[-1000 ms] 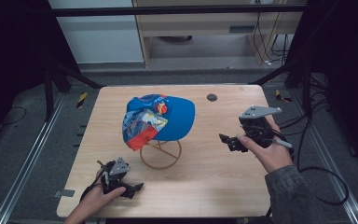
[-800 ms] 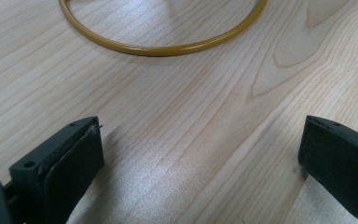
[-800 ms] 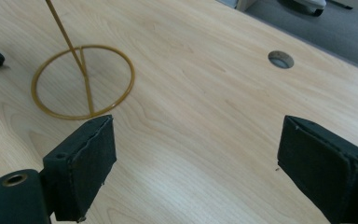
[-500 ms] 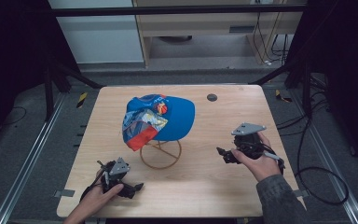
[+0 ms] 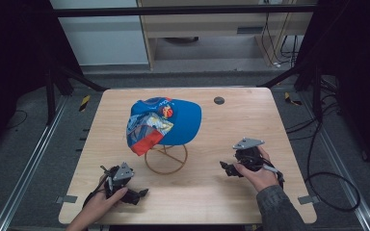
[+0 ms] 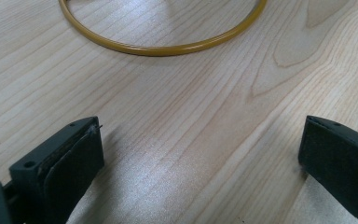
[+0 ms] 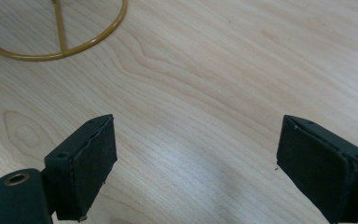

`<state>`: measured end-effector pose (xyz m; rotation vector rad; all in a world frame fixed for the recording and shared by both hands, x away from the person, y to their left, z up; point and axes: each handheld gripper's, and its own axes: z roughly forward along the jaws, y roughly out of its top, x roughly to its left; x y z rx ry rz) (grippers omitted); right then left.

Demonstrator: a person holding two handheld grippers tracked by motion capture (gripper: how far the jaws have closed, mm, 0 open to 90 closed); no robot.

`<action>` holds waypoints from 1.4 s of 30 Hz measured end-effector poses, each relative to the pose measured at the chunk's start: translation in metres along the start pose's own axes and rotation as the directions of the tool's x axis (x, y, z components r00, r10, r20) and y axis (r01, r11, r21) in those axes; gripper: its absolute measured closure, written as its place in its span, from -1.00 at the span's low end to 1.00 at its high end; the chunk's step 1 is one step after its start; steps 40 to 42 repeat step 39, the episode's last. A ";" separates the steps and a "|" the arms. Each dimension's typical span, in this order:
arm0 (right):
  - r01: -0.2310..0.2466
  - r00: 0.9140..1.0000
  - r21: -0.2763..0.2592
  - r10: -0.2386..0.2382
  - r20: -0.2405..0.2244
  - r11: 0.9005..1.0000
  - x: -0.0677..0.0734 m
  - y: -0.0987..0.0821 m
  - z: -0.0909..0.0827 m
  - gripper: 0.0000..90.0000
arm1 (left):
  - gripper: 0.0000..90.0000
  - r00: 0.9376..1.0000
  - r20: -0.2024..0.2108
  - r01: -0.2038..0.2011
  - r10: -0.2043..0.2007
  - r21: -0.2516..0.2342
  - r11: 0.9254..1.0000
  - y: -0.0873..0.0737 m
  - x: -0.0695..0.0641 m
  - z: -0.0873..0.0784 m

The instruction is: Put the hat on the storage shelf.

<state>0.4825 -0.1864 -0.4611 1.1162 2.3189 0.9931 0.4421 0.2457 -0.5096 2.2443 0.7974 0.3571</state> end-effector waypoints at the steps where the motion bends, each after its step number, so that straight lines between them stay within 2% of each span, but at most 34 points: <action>1: -0.008 1.000 0.001 0.008 -0.004 1.000 0.000 -0.002 0.003 -0.73 | -1.00 1.000 0.000 0.000 0.000 0.000 1.000 0.000 0.000 0.000; 4: -0.035 0.999 0.013 0.035 -0.001 0.999 -0.002 -0.007 0.012 -0.74 | -1.00 1.000 0.001 -0.001 0.001 0.000 1.000 0.000 0.000 0.000; 8: -0.119 0.993 -0.025 0.119 -0.007 0.993 -0.009 -0.012 0.022 -0.73 | -1.00 1.000 0.002 -0.001 0.001 -0.001 1.000 0.000 0.000 0.000; 10: -0.136 0.991 -0.030 0.136 -0.008 0.990 -0.010 -0.014 0.027 -0.73 | -1.00 1.000 0.002 -0.001 0.001 -0.001 1.000 0.000 0.000 0.000; 14: -0.132 0.991 -0.026 0.133 0.000 0.991 -0.010 -0.015 0.033 -0.72 | -1.00 1.000 0.002 -0.001 0.001 -0.001 1.000 0.000 0.000 0.000; 25: -0.114 0.993 0.034 0.113 0.027 0.993 -0.009 -0.019 0.044 -0.80 | -1.00 1.000 0.002 -0.001 0.001 -0.001 1.000 0.000 0.000 0.000; 31: -0.100 0.993 0.022 0.098 0.059 0.995 -0.004 -0.022 0.047 -0.83 | -1.00 1.000 0.002 -0.001 0.001 -0.001 1.000 0.000 0.000 0.000; 33: -0.100 0.993 0.001 0.100 0.069 0.995 -0.003 -0.025 0.048 -0.84 | -1.00 1.000 0.002 -0.001 0.001 -0.001 1.000 0.000 0.000 0.000; 42: -0.105 0.992 0.001 0.105 0.072 0.994 -0.001 -0.027 0.046 -0.85 | -1.00 1.000 0.001 -0.001 0.001 0.000 1.000 0.000 0.000 0.000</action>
